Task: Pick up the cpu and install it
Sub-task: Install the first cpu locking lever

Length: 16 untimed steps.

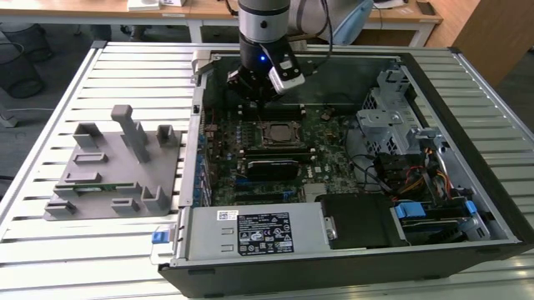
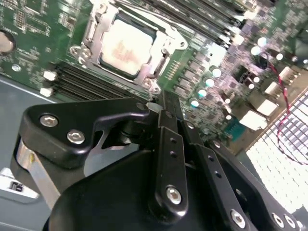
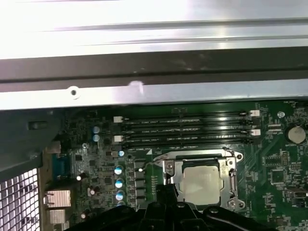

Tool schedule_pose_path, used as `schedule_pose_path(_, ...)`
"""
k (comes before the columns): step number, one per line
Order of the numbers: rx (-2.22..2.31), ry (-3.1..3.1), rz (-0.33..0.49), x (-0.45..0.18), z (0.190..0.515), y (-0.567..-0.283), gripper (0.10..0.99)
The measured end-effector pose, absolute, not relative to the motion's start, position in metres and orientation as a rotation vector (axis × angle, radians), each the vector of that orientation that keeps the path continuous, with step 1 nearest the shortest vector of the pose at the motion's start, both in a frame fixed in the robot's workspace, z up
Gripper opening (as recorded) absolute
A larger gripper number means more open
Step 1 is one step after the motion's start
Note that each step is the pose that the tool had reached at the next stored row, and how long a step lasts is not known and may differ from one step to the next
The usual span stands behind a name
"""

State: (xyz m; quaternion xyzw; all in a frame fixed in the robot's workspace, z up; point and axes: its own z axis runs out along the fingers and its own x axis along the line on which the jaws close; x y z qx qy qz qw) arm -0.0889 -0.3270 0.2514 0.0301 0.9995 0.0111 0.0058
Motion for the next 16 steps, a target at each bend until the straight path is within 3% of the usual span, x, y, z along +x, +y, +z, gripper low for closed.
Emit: schedule_pose_path(16,0.094,3.128,0.035,-0.112,0.251,-0.319,0.106)
